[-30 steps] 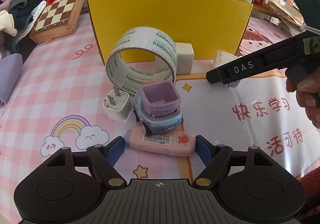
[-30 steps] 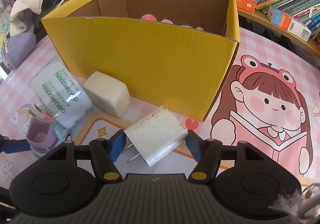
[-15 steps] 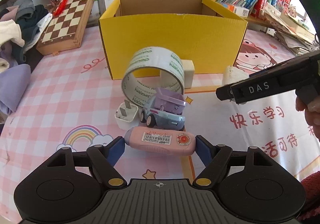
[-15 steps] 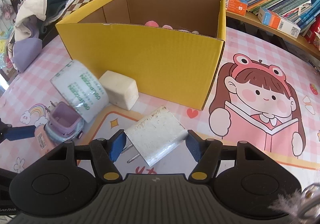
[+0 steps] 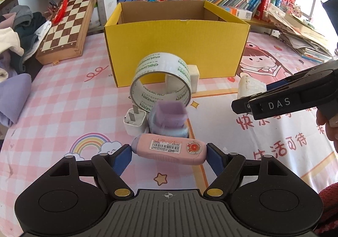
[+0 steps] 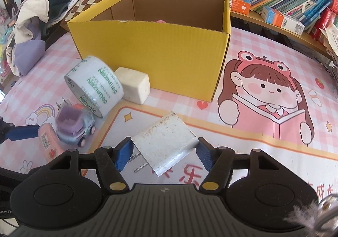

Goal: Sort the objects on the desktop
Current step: 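Lift the plug with the right tool while the left tool lifts the pink case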

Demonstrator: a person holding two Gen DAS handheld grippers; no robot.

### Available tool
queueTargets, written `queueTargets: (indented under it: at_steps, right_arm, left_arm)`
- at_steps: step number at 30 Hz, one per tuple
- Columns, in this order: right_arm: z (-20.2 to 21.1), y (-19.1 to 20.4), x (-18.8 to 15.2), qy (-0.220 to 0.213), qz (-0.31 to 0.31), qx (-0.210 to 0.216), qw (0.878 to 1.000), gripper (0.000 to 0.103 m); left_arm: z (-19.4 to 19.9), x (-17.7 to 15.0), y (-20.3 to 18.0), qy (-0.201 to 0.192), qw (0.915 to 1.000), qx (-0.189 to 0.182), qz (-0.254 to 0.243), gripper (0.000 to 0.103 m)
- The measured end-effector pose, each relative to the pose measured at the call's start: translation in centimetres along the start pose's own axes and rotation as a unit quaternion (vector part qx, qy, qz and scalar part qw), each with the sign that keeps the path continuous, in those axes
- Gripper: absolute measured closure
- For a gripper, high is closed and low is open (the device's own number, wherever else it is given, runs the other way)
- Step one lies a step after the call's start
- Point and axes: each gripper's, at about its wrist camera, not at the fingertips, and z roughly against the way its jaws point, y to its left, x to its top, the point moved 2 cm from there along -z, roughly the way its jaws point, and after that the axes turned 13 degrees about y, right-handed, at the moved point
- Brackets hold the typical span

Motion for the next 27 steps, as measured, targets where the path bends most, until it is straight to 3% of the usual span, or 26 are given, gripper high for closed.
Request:
queueTargets:
  at_steps: [27]
  right_arm:
    - [3.4,2.3,-3.0,-0.020,-0.026,-0.020,0.999,0.040]
  left_arm:
    - [4.3,-0.9,1.1,-0.059,0.9974,-0.018,-0.037,0.026]
